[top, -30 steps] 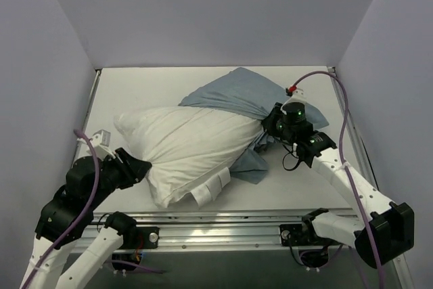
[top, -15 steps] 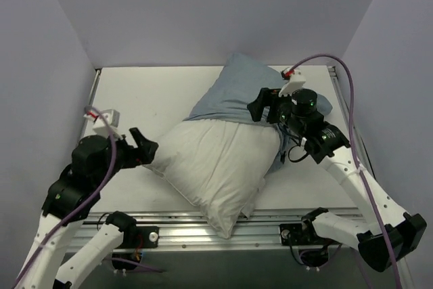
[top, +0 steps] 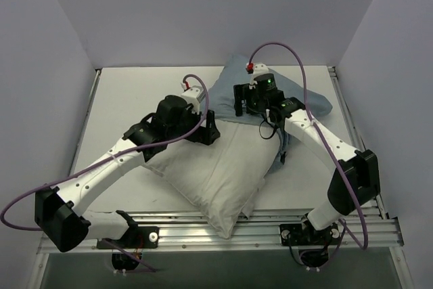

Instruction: Remove the pillowcase from the pillow

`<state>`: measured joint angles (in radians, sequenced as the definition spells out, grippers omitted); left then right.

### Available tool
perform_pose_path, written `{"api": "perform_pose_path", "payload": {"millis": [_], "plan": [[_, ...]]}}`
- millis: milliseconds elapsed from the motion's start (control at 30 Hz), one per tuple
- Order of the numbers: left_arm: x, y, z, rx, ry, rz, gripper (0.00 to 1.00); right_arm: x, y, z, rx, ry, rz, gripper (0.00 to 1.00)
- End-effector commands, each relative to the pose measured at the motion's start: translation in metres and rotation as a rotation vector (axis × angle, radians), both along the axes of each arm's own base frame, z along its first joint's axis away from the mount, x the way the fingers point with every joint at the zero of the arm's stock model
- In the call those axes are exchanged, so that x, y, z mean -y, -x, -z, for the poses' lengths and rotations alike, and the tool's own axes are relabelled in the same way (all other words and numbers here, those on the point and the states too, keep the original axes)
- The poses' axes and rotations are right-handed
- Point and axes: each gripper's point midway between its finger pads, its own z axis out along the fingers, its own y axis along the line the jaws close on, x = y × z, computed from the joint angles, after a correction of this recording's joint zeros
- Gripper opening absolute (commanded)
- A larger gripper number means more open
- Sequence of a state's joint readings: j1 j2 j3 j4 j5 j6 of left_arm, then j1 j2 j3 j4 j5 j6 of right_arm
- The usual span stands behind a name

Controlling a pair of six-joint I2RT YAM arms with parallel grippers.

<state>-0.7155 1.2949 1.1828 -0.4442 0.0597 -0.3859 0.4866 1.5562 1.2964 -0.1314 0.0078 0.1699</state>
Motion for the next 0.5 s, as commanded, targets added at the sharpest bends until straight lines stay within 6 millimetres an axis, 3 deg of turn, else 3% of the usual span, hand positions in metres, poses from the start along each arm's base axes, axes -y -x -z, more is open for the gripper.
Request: {"api": "perform_pose_path", "payload": {"millis": [0,33,167,200,267,333,400,433,467], "plan": [[0.023,-0.002,-0.019,0.113,0.090,0.106,0.94,-0.006,0.023,0.024,-0.066,0.021,-0.061,0.81],[0.028,-0.004,-0.015,0.123,0.105,0.117,0.94,-0.008,0.025,0.029,-0.079,0.016,-0.062,0.81],[0.032,0.001,0.042,0.036,0.030,0.118,0.94,-0.018,0.038,0.037,-0.102,0.000,-0.104,0.81],[0.028,0.005,0.061,-0.002,0.011,0.107,0.94,-0.018,0.039,0.035,-0.093,0.004,-0.110,0.81],[0.027,0.005,0.080,-0.031,0.002,0.080,0.94,-0.022,0.043,0.031,-0.095,0.007,-0.132,0.80],[0.019,0.012,0.102,-0.079,-0.010,0.047,0.98,-0.035,0.047,0.013,-0.061,0.010,-0.206,0.80],[0.011,0.016,0.109,-0.086,-0.018,0.009,0.87,-0.048,0.056,0.000,-0.031,0.034,-0.258,0.80],[0.005,0.021,0.120,-0.099,-0.028,-0.001,0.68,-0.053,0.055,-0.014,0.003,0.033,-0.267,0.81],[0.001,0.023,0.115,-0.086,-0.018,-0.010,0.57,-0.056,0.056,-0.019,0.006,0.032,-0.281,0.81]]}}
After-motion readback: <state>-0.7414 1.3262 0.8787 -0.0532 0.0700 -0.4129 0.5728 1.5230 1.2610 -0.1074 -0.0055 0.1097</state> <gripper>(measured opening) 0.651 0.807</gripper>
